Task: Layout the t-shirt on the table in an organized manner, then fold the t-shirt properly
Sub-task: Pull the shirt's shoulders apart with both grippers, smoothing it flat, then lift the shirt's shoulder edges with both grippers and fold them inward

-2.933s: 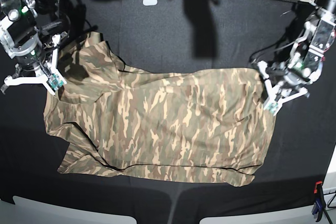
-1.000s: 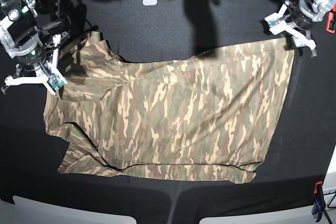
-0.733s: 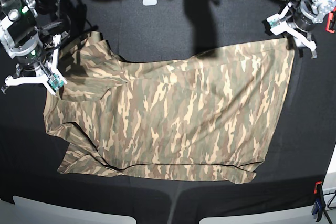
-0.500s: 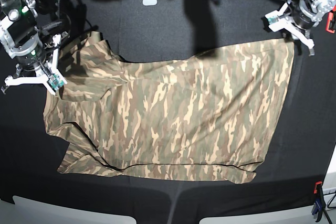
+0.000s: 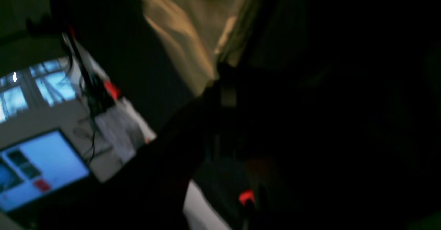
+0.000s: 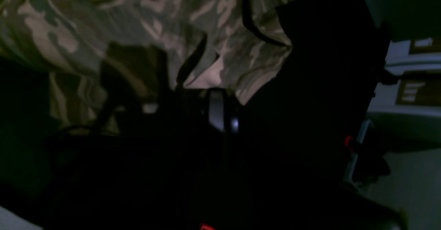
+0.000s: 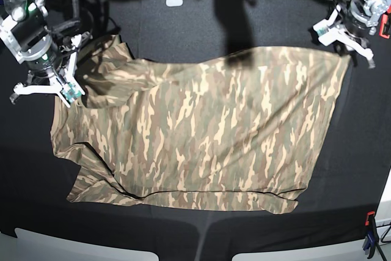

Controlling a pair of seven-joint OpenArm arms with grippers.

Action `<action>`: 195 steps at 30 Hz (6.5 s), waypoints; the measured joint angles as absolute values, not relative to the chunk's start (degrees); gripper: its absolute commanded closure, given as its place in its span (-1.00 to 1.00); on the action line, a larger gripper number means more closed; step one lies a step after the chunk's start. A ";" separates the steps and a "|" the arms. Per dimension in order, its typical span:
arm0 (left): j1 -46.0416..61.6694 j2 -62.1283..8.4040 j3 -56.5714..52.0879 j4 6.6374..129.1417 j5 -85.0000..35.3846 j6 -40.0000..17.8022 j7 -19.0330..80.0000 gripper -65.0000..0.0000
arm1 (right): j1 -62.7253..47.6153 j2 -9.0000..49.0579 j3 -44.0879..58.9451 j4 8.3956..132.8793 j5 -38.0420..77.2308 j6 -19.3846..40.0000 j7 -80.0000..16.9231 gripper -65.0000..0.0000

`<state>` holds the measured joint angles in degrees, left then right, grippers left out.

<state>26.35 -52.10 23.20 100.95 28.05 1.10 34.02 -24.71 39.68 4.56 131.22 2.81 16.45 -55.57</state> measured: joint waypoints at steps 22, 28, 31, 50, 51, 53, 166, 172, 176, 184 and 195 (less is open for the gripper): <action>27.27 -52.07 23.20 103.39 28.75 1.10 39.07 1.00 | -52.29 40.01 4.67 134.13 2.85 32.53 -54.83 1.00; 27.27 -52.10 23.20 103.46 28.75 1.10 40.99 1.00 | -58.30 40.03 4.67 134.13 -2.52 33.89 -54.43 1.00; 27.81 -52.62 23.20 103.46 29.74 1.13 41.74 1.00 | -61.49 40.07 4.97 134.13 -6.63 33.91 -54.39 1.00; 32.86 -54.15 23.20 103.53 33.69 1.30 40.93 1.00 | -62.78 37.32 4.99 134.15 -7.68 5.41 -53.71 0.40; 32.86 -54.13 23.20 103.53 33.67 1.32 40.93 1.00 | -61.56 35.33 4.99 134.15 -7.62 4.19 -53.69 0.34; 32.86 -54.13 23.20 103.53 33.67 1.30 40.80 1.00 | -58.87 30.89 4.99 134.15 -6.09 3.18 -53.67 0.35; 34.59 -54.02 23.22 105.91 37.58 1.13 45.80 1.00 | -65.91 33.17 4.95 133.25 -13.76 20.32 -55.29 1.00; 34.85 -54.17 23.20 113.40 40.88 1.30 46.76 1.00 | -61.67 33.15 4.95 133.99 -14.17 19.70 -54.08 1.00; 34.24 -54.15 23.20 116.42 40.77 1.30 45.10 1.00 | -55.79 33.34 4.95 133.99 -14.81 18.46 -54.11 1.00; 23.94 -54.19 23.03 116.40 31.18 1.32 41.95 1.00 | -41.01 33.36 4.95 133.99 -10.70 18.39 -51.40 1.00; 12.47 -52.97 23.05 115.61 15.38 1.37 37.69 1.00 | -27.51 33.30 4.95 132.66 -1.69 18.46 -48.69 1.00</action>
<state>12.47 -52.97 23.05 115.61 15.38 1.37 37.69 -27.51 33.30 4.95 132.66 -1.69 18.46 -48.69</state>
